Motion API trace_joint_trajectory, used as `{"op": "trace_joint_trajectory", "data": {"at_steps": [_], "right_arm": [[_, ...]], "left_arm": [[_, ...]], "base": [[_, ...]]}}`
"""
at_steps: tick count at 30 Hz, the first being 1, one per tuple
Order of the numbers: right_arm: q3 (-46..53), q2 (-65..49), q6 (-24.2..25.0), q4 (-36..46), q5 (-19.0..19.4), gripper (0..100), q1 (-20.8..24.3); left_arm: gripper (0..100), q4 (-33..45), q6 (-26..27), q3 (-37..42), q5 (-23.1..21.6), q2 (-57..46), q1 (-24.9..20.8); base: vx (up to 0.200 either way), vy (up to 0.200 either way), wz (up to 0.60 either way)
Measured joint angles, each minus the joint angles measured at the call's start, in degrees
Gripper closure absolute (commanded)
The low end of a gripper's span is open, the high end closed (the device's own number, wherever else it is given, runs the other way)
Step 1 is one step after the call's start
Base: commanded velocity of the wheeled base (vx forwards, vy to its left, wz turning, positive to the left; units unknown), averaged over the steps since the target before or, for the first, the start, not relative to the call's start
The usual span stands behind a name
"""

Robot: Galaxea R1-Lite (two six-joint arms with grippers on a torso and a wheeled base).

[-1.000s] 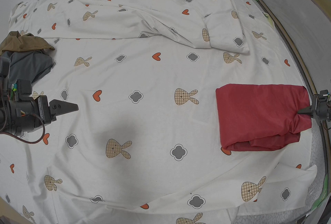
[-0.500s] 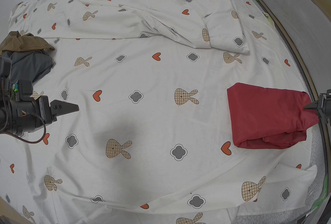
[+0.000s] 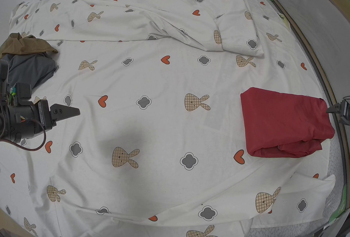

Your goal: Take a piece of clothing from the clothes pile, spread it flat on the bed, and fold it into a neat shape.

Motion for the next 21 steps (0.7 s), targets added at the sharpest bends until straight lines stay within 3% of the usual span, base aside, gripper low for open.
{"op": "trace_joint_trajectory", "data": {"at_steps": [6,12,15,21], "right_arm": [[1.8,-13.3,0.0,0.4,7.1,0,-0.1],[5.2,-29.2,-0.1,5.3,15.3,0,2.3],[7.2,-36.4,-0.1,9.6,17.0,0,6.6],[12.8,-48.0,-0.1,15.3,17.7,0,21.4]], "left_arm": [[0,2.3,0.8,-0.2,6.6,-4.6,-1.3],[0,13.4,2.9,-0.7,16.9,-12.1,-4.1],[0,17.6,3.4,-0.7,19.1,-16.0,-5.2],[0,22.8,4.1,2.2,22.5,-23.5,-5.3]], "base": [[0.000,0.000,0.00],[0.000,0.000,0.00],[0.000,0.000,0.00],[0.000,0.000,0.00]]}}
